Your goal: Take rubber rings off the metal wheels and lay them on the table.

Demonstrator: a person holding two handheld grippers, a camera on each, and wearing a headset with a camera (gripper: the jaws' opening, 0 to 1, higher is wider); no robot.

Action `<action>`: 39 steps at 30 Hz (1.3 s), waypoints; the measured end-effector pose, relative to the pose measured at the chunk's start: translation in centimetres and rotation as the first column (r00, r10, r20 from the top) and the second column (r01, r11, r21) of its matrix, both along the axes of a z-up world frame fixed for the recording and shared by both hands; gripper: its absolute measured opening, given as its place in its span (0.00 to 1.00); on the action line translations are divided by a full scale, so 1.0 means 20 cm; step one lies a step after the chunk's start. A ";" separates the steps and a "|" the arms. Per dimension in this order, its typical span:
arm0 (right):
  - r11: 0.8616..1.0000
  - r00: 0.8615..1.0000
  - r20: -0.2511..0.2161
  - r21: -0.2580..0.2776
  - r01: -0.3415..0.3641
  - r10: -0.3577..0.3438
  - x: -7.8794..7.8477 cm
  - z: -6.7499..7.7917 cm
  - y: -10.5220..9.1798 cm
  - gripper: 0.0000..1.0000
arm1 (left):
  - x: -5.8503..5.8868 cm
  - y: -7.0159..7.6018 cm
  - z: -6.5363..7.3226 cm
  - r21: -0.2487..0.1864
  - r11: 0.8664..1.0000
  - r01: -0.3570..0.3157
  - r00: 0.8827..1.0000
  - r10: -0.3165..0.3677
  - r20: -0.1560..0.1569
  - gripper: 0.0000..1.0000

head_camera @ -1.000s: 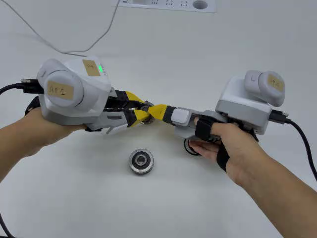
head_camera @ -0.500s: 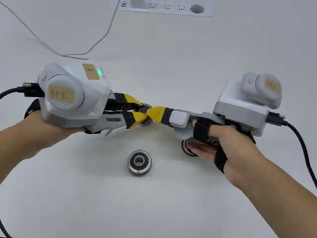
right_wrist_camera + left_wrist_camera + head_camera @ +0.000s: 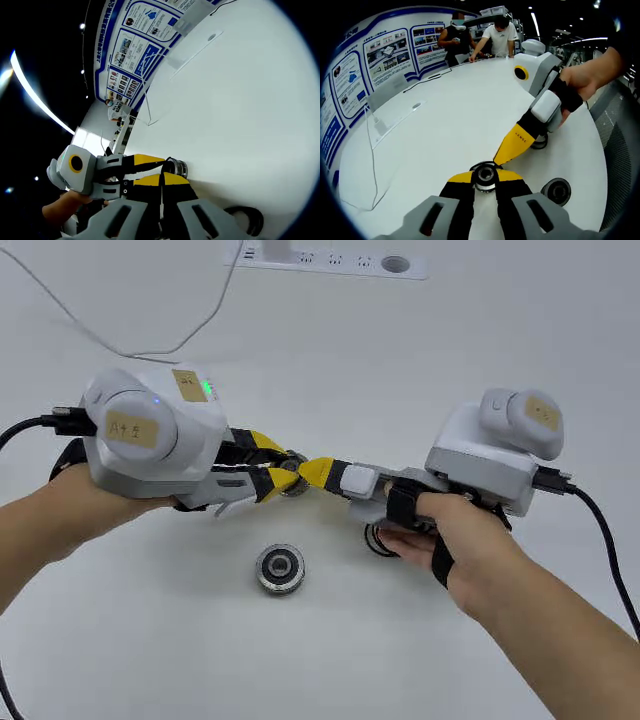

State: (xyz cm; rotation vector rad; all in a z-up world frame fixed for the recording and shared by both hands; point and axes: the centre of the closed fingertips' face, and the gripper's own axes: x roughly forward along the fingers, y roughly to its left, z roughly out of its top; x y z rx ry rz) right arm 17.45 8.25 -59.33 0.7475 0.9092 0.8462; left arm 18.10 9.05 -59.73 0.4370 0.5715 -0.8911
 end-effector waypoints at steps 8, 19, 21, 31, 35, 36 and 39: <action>1.000 1.000 0.002 -0.003 0.002 -0.002 0.00 -0.01 0.01 0.01 | -0.02 0.04 0.02 0.028 1.000 0.000 1.000 -0.001 0.003 0.25; 1.000 1.000 0.000 -0.006 -0.003 0.003 0.01 -0.01 0.04 0.01 | -0.01 0.12 0.06 0.003 0.998 -0.058 0.998 0.058 0.014 0.27; 1.000 1.000 -0.005 0.006 -0.010 0.010 0.00 0.00 0.05 0.01 | -0.01 0.14 0.07 0.001 0.997 -0.073 0.997 0.073 0.016 0.28; 0.997 1.000 -0.002 0.072 -0.008 0.008 -0.01 0.11 0.08 0.01 | -0.01 0.22 0.14 -0.054 0.984 -0.171 0.984 0.173 0.044 0.38; 0.997 1.000 0.003 0.078 0.006 -0.006 0.00 0.16 0.02 0.01 | -0.01 0.24 0.15 -0.061 0.980 -0.191 0.980 0.194 0.053 0.42; 0.997 1.000 0.004 0.077 0.010 -0.011 0.01 0.16 0.00 0.01 | -0.01 0.24 0.16 -0.064 0.979 -0.195 0.979 0.198 0.053 0.43; 0.996 1.000 0.006 0.081 0.030 -0.031 0.03 0.17 -0.05 0.01 | -0.02 0.24 0.17 -0.083 0.975 -0.204 0.976 0.209 0.053 0.46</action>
